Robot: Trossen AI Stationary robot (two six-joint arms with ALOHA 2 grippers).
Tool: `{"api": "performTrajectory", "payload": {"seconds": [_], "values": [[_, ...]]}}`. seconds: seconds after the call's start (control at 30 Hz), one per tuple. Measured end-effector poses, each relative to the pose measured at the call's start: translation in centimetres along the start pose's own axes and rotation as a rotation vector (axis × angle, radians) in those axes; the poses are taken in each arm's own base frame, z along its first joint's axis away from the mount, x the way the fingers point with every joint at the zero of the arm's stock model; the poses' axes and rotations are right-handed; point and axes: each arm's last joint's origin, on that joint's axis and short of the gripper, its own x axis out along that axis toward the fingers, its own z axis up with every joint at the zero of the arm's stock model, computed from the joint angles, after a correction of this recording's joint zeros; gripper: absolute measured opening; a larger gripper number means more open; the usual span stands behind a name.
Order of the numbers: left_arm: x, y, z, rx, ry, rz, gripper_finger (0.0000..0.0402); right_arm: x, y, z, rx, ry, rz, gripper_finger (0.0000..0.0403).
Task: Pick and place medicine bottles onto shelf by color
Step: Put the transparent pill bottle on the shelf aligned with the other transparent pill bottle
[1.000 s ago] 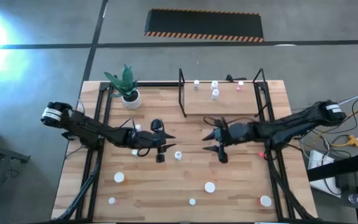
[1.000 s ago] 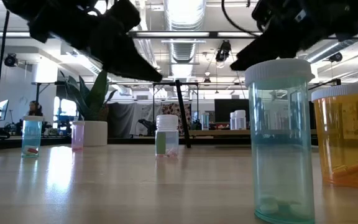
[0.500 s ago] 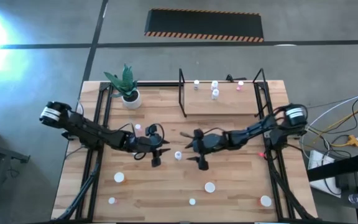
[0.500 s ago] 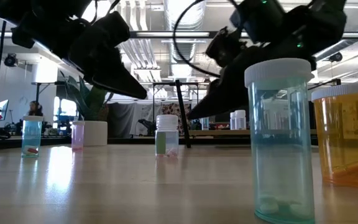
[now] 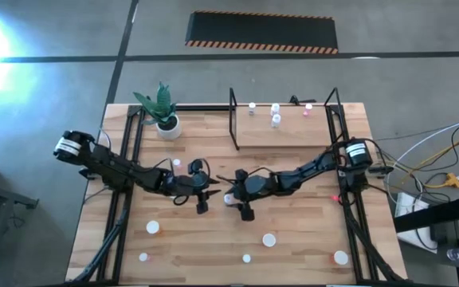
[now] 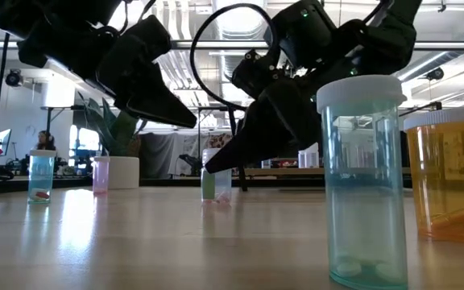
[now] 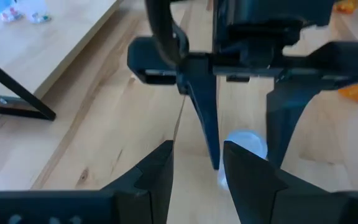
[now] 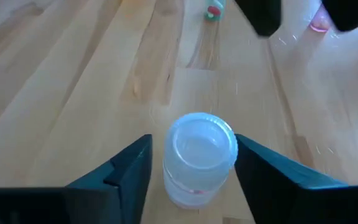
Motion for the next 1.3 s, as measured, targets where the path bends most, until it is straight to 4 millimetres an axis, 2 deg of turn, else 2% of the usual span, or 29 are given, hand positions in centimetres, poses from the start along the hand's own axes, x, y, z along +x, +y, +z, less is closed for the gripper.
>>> {"api": "performTrajectory", "payload": {"seconds": [0.27,0.4,0.53,0.63,0.77,0.87,1.0,1.13,1.3], "values": [[0.0,0.0,0.0,0.003,-0.004,0.0,0.0123,-0.6,0.0,0.5,0.005,-0.015,0.001,0.0125],[0.0,0.0,0.0,0.004,-0.002,0.001,0.0123,-2.3,-0.1,1.3,0.028,-0.034,-0.025,0.0124],[0.0,0.0,-0.1,0.003,0.001,0.002,0.0123,-5.4,-0.5,2.3,0.06,-0.014,-0.188,0.0131],[0.0,0.0,-0.1,0.002,-0.001,0.002,0.0123,-8.5,-1.3,3.2,0.054,0.021,-0.363,0.0137],[0.0,0.0,0.1,-0.007,-0.022,-0.002,0.0123,-12.8,-3.5,3.4,0.074,0.053,-0.534,0.0129],[0.0,0.0,0.2,-0.01,-0.028,-0.002,0.0123,-15.6,-5.9,1.9,0.138,0.075,-0.63,0.0126],[0.0,0.0,0.2,-0.01,-0.028,0.0,0.0123,-18.1,-9.0,-1.5,0.302,0.057,-0.737,0.0131],[0.0,0.0,0.3,-0.009,-0.039,0.019,0.0123,-19.3,-11.5,-4.4,0.454,-0.038,-0.765,0.0132],[0.0,0.0,0.5,0.005,-0.065,0.015,0.0123,-19.6,-13.4,-6.1,0.53,-0.076,-0.79,0.0133]]}}
